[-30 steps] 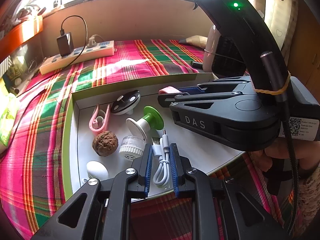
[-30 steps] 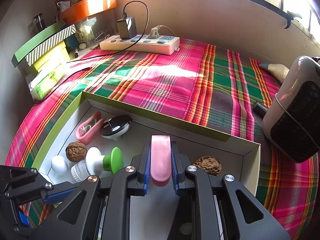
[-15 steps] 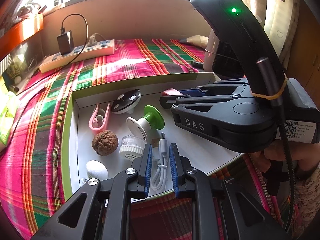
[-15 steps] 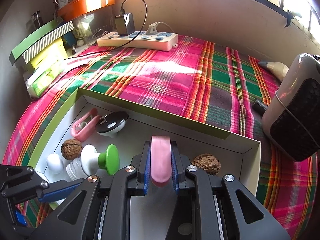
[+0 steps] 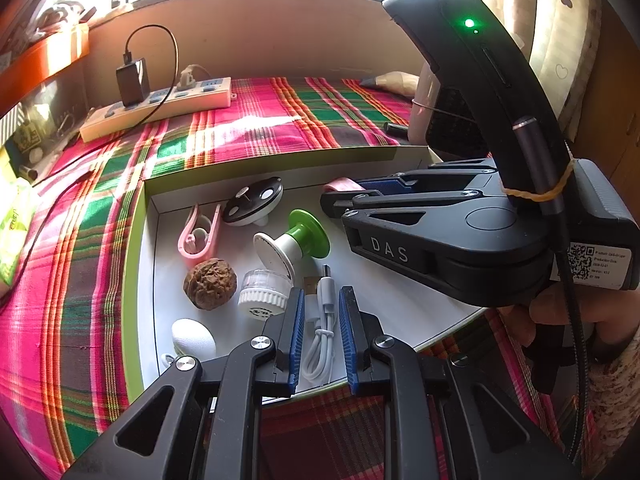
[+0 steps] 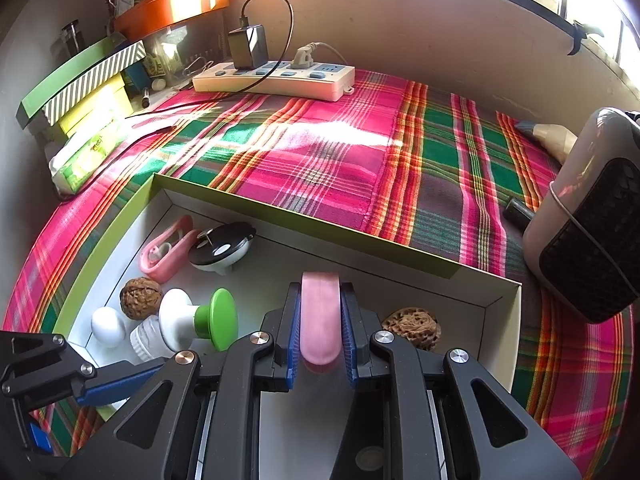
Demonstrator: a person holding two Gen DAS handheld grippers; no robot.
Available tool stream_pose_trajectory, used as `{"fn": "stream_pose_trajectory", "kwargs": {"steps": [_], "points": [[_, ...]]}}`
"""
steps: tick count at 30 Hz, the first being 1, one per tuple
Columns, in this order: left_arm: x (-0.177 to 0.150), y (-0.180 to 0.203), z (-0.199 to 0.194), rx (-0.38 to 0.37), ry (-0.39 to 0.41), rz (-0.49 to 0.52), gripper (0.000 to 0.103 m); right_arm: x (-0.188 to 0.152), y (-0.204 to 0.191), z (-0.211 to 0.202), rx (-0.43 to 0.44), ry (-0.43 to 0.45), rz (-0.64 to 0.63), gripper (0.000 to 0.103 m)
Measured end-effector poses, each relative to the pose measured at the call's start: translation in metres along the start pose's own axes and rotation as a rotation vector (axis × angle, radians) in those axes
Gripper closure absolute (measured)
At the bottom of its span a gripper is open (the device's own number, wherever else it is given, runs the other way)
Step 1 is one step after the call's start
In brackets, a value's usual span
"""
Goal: Organize objects
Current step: 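Lower into box and open right gripper while left gripper releases the cable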
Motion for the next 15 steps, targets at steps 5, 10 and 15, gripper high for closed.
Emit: {"fn": "stream_pose_trajectory", "kwargs": {"steps": [5, 10, 15], "points": [[0.0004, -0.0008, 0.0003, 0.006, -0.002, -0.006, 0.083, 0.0000, 0.0000, -0.0003, -0.002, 0.001, 0.003, 0.084], [0.0009, -0.0019, 0.0009, 0.011, -0.002, -0.018, 0.080, -0.0009, -0.0005, -0.0010, -0.001, 0.003, 0.007, 0.073], [0.0021, -0.0038, 0.0018, 0.019, -0.003, -0.026, 0.077, -0.0025, -0.0008, -0.0030, -0.003, 0.011, 0.013, 0.069]]}}
Point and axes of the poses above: each gripper's, at about its wrist camera, not at the fingertips, and z roughly the way its jaws point, y to its right, x to its top, the point moved 2 cm from there along z, roughly the way its jaws point, and after that the axes turned 1 degree about -x, right-handed, at the moved point
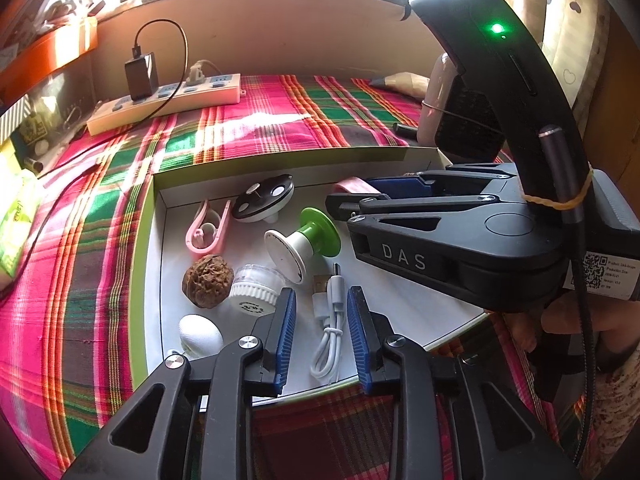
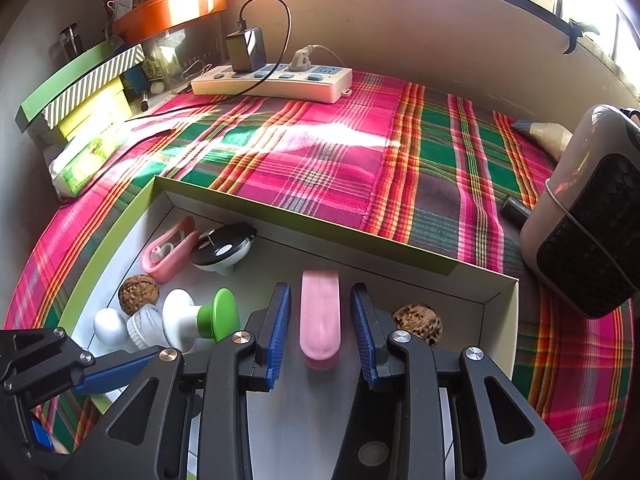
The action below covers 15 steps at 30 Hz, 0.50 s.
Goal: Organize objects
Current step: 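Lower into box and open right gripper while left gripper releases the cable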
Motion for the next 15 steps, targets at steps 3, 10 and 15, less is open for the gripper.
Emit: {"fn": "stream_pose_trajectory", "kwargs": {"steps": [3, 10, 15], "points": [[0.000, -0.001, 0.000, 0.004, -0.002, -0.004, 0.075, 0.000, -0.001, -0.002, 0.000, 0.007, 0.001, 0.061], [-0.003, -0.001, -0.003, 0.020, 0.003, -0.010, 0.073, -0.002, 0.003, -0.015, -0.009, 0.035, 0.028, 0.059], [-0.004, 0.002, -0.014, 0.032, 0.030, -0.014, 0.073, -0.007, 0.002, -0.031, -0.020, 0.067, 0.040, 0.058]]}}
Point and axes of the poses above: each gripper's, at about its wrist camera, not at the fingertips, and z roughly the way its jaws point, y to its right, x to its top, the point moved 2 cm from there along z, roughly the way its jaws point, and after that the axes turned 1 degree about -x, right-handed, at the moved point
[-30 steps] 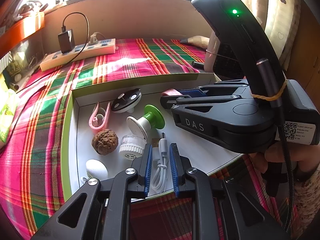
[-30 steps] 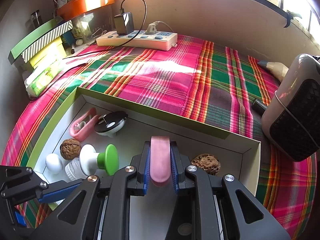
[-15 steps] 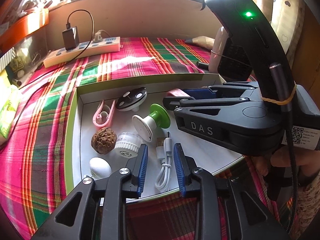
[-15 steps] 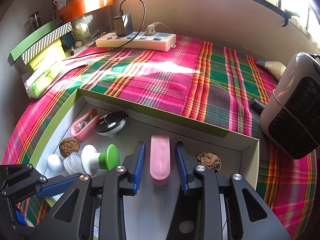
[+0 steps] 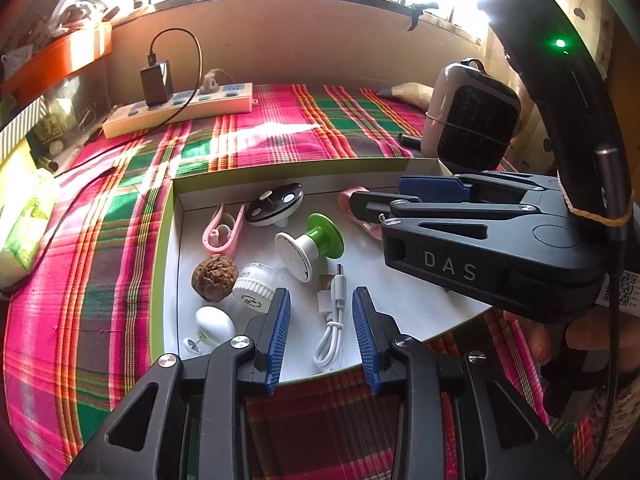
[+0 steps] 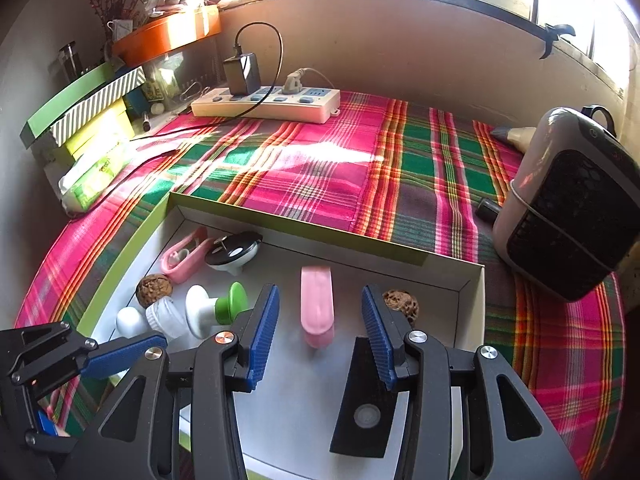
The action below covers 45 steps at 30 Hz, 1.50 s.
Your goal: Organize objects
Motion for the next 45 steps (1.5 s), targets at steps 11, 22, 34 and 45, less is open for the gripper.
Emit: {"fn": "stream_pose_trajectory", "kwargs": {"steps": [11, 22, 34, 45], "points": [[-0.004, 0.005, -0.020, 0.049, 0.046, -0.010, 0.073, -0.016, 0.006, -0.040, -0.052, 0.072, 0.078, 0.053], [-0.016, 0.007, -0.036, 0.068, 0.070, -0.037, 0.072, -0.050, 0.008, -0.067, -0.093, 0.101, 0.144, 0.053], [-0.042, 0.009, -0.058, 0.106, 0.087, -0.045, 0.072, -0.082, -0.007, -0.082, -0.096, 0.090, 0.134, 0.053], [-0.067, 0.010, -0.060, 0.124, 0.048, -0.046, 0.072, -0.113, -0.012, -0.084, -0.107, 0.054, 0.151, 0.053]]}}
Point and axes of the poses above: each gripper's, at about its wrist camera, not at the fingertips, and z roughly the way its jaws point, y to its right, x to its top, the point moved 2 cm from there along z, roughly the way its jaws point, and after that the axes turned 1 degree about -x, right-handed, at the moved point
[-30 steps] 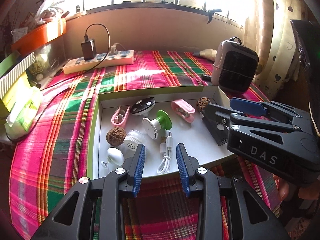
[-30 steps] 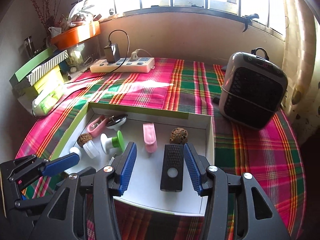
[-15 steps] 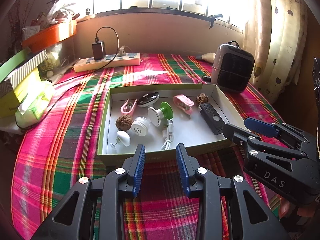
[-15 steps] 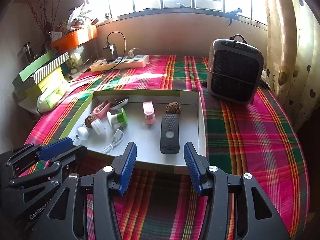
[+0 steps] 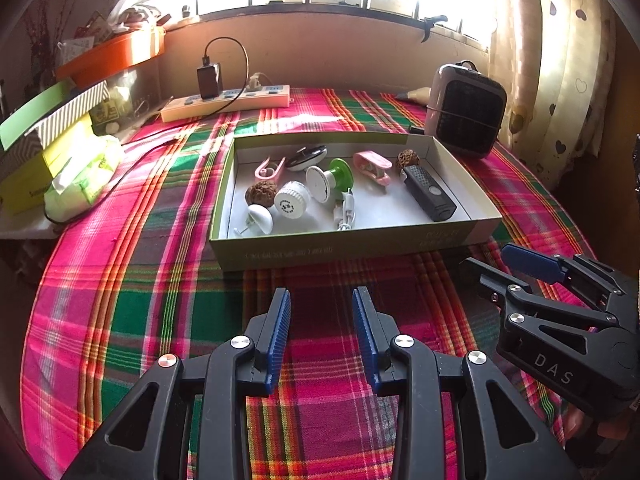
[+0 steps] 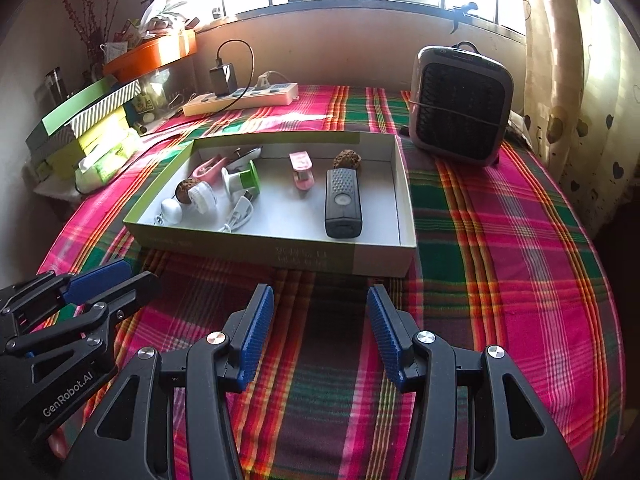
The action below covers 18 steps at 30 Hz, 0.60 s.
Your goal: Organize objects
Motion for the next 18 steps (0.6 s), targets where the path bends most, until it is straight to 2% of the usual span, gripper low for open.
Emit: {"fn": "stream_pose_trajectory", "kwargs": {"steps": [18], "points": [[-0.036, 0.001, -0.005, 0.023, -0.034, -0.023, 0.072, -0.039, -0.006, -0.004, -0.016, -0.053, -0.005, 0.053]]}}
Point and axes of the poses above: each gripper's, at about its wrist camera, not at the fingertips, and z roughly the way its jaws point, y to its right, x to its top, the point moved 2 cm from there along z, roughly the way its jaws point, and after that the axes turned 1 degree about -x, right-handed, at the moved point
